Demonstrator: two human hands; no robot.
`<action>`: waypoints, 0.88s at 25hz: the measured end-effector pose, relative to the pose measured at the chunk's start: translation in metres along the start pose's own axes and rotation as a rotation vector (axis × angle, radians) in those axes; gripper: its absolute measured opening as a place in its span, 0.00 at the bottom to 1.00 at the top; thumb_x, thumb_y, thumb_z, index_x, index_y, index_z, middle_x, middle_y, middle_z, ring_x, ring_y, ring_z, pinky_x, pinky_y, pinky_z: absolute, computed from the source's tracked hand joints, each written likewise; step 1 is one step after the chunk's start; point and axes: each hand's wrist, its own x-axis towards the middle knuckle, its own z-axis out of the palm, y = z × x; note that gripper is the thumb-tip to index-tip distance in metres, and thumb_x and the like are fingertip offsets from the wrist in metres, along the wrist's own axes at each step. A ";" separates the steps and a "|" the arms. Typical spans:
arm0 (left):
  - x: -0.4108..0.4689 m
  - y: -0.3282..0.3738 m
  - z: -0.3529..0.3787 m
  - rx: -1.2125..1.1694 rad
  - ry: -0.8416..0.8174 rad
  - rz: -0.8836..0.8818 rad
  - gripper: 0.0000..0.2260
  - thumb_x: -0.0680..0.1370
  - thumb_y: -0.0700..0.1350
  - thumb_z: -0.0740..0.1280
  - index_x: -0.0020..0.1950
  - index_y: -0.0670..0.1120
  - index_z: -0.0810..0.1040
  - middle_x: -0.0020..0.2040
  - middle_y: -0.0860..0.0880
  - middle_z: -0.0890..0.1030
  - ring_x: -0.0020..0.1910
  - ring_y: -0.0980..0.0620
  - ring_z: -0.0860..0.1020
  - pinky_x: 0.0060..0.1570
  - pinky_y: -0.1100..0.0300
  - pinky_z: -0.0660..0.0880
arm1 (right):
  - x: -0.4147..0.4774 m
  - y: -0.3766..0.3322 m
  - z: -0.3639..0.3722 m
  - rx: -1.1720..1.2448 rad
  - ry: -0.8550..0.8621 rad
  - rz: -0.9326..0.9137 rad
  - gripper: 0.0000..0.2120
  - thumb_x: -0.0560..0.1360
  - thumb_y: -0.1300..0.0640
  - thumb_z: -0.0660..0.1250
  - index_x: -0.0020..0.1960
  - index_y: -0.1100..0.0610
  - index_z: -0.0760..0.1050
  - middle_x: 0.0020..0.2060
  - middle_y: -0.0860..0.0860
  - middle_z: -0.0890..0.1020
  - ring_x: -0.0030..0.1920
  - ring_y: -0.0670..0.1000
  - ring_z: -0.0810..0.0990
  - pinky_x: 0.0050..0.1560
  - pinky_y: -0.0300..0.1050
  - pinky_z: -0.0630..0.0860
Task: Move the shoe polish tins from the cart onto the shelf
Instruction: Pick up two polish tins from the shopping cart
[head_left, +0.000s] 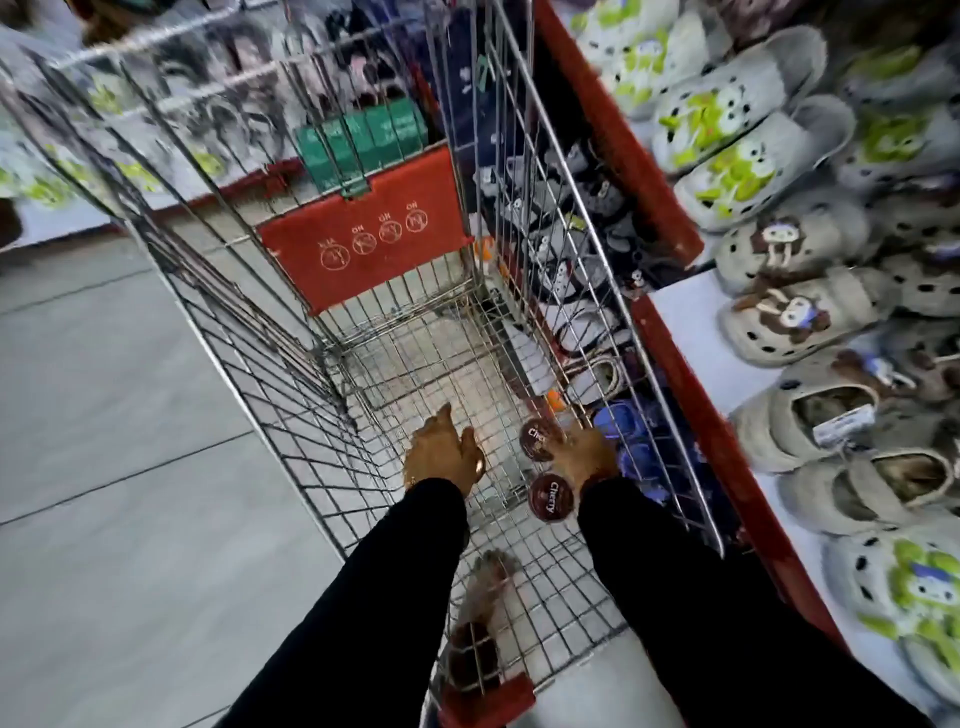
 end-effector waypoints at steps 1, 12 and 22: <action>0.010 -0.005 0.009 0.003 -0.028 -0.075 0.26 0.81 0.51 0.60 0.78 0.45 0.64 0.71 0.41 0.74 0.70 0.40 0.73 0.65 0.47 0.72 | 0.010 0.003 0.008 0.017 0.001 0.037 0.21 0.77 0.56 0.70 0.65 0.67 0.78 0.61 0.65 0.82 0.63 0.63 0.81 0.61 0.52 0.75; 0.038 -0.036 0.065 -0.132 -0.125 -0.344 0.30 0.72 0.46 0.75 0.71 0.44 0.71 0.67 0.39 0.74 0.65 0.37 0.77 0.63 0.48 0.74 | 0.045 0.019 0.044 -0.003 0.138 0.097 0.31 0.72 0.50 0.75 0.71 0.60 0.73 0.66 0.60 0.81 0.67 0.60 0.79 0.66 0.50 0.74; 0.035 -0.031 0.056 -0.359 -0.026 -0.397 0.14 0.74 0.42 0.72 0.60 0.43 0.82 0.58 0.41 0.84 0.60 0.42 0.81 0.56 0.57 0.75 | 0.034 0.029 0.037 0.255 0.219 0.127 0.21 0.69 0.61 0.78 0.62 0.60 0.83 0.56 0.60 0.87 0.55 0.58 0.86 0.45 0.36 0.72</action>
